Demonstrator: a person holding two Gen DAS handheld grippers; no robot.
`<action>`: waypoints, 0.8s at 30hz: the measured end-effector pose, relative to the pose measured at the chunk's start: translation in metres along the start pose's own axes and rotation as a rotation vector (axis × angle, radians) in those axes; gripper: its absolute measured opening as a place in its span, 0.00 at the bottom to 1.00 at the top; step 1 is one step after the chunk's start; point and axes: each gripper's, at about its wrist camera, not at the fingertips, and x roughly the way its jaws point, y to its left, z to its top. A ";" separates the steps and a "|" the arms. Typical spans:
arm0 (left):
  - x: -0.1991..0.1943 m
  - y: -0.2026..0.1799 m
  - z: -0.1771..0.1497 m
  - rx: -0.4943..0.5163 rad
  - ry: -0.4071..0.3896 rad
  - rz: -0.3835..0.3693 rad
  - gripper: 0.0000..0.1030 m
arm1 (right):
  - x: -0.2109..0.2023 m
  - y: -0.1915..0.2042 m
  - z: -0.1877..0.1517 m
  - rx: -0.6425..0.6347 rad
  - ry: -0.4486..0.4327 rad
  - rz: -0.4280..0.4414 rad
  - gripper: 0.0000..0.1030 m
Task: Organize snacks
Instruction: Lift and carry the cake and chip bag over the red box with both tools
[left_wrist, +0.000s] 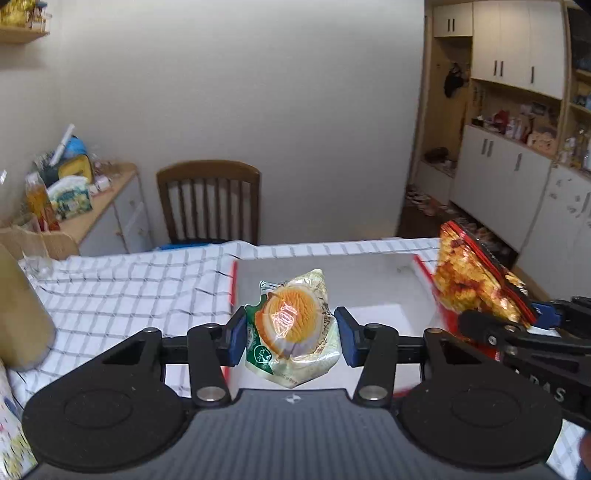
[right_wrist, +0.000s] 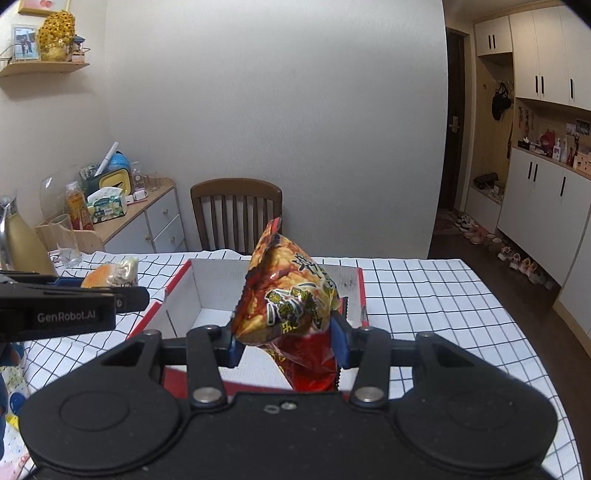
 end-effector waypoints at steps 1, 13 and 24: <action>0.006 0.000 0.001 0.004 0.004 0.008 0.47 | 0.005 0.002 0.001 -0.007 0.003 -0.004 0.43; 0.079 0.003 0.019 0.035 0.100 0.048 0.47 | 0.058 0.003 0.012 -0.035 0.056 -0.007 0.43; 0.139 -0.004 0.008 0.104 0.284 0.031 0.47 | 0.109 -0.003 0.000 0.006 0.174 -0.028 0.43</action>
